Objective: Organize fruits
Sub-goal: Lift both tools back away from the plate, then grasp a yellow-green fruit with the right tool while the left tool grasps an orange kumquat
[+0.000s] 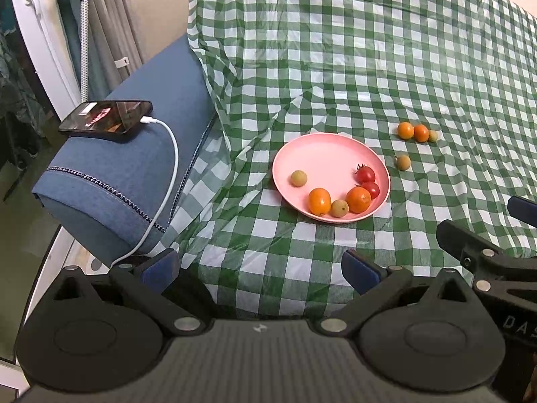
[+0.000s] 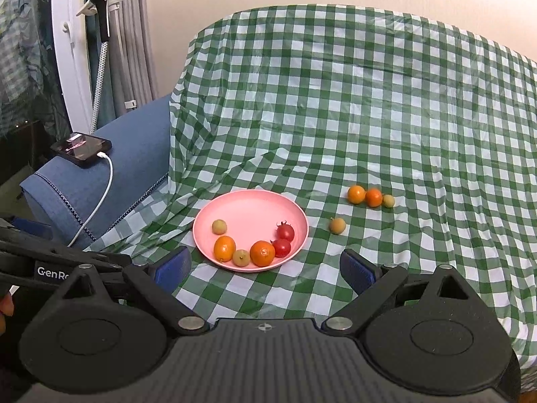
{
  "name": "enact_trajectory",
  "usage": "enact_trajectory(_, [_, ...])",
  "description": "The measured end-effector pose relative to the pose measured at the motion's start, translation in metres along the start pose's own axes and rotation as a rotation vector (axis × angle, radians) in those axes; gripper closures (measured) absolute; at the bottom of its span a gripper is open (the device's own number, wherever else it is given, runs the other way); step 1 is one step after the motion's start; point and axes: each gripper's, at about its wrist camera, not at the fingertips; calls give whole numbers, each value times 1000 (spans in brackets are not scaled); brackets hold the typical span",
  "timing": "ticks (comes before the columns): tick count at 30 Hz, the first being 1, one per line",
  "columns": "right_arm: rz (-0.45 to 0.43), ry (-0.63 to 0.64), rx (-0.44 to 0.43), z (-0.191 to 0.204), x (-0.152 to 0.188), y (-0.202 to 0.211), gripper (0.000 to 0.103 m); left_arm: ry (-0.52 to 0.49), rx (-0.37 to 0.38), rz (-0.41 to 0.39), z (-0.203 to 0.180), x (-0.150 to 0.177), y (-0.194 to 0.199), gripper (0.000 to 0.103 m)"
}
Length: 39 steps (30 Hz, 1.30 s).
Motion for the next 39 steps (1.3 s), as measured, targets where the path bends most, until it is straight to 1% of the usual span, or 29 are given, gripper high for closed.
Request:
enact_trajectory(13, [51, -22, -5, -7, 8, -22, 8, -10, 1, 64, -3, 1, -23, 0])
enact_trajectory(27, [115, -64, 3, -27, 19, -54, 7, -64, -3, 149, -19, -4, -62, 0])
enact_trajectory(31, [123, -96, 43, -42, 23, -68, 7, -81, -5, 159, -29, -13, -78, 0])
enact_trajectory(34, [126, -118, 86, -58, 26, -81, 7, -95, 10, 168, -42, -25, -95, 0])
enact_trajectory(39, [107, -146, 197, -98, 29, -107, 7, -110, 46, 142, -75, -61, -129, 0])
Point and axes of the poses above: each gripper's, at about its wrist camera, not at the fingertips, and y roughly against the way its jaws point, z to its left, x to its underside, and after that the axes turned 12 degrees about -z, right-handed
